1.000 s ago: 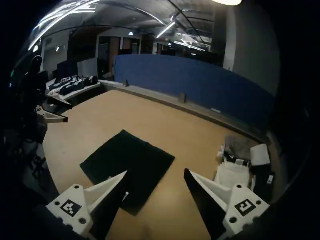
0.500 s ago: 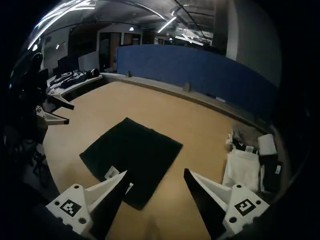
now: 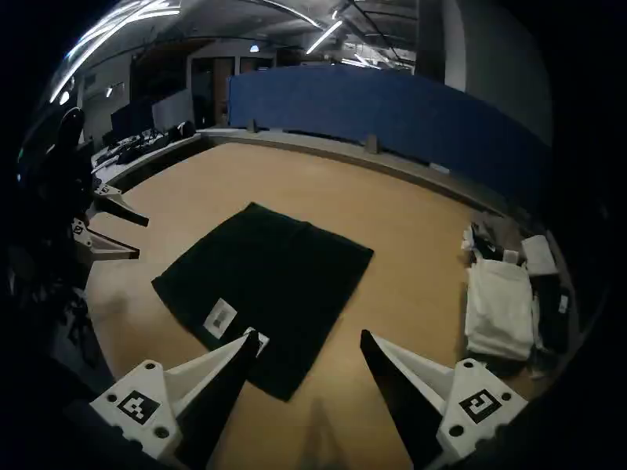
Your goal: Fold towel
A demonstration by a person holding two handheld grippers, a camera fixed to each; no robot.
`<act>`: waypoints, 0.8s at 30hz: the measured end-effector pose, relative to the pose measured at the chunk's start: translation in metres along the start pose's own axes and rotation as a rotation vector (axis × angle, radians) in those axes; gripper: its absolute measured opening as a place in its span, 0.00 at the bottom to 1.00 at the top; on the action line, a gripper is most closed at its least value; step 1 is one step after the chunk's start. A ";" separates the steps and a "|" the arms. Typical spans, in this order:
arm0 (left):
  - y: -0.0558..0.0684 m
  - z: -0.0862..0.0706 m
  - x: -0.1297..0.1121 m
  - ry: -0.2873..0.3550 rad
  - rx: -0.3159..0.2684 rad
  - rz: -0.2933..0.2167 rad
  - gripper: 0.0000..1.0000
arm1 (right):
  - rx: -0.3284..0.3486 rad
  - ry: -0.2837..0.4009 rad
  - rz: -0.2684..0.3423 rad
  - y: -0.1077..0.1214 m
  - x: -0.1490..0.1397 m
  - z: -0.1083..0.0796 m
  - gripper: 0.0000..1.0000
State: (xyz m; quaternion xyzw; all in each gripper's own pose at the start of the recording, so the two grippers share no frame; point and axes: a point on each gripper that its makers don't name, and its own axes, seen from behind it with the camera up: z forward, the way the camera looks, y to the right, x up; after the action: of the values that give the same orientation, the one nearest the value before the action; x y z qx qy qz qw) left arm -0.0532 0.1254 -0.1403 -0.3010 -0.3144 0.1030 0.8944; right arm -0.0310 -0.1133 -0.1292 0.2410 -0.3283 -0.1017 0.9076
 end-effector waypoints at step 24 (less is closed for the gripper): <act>0.014 0.027 -0.053 -0.086 -0.026 -0.011 0.95 | 0.036 -0.093 -0.011 -0.022 -0.063 0.031 1.00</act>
State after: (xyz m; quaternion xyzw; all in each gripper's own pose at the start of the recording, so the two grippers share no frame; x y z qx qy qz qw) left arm -0.1114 0.1299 -0.1588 -0.3062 -0.3557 0.1069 0.8765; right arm -0.1000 -0.1220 -0.1537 0.2540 -0.3706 -0.1121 0.8863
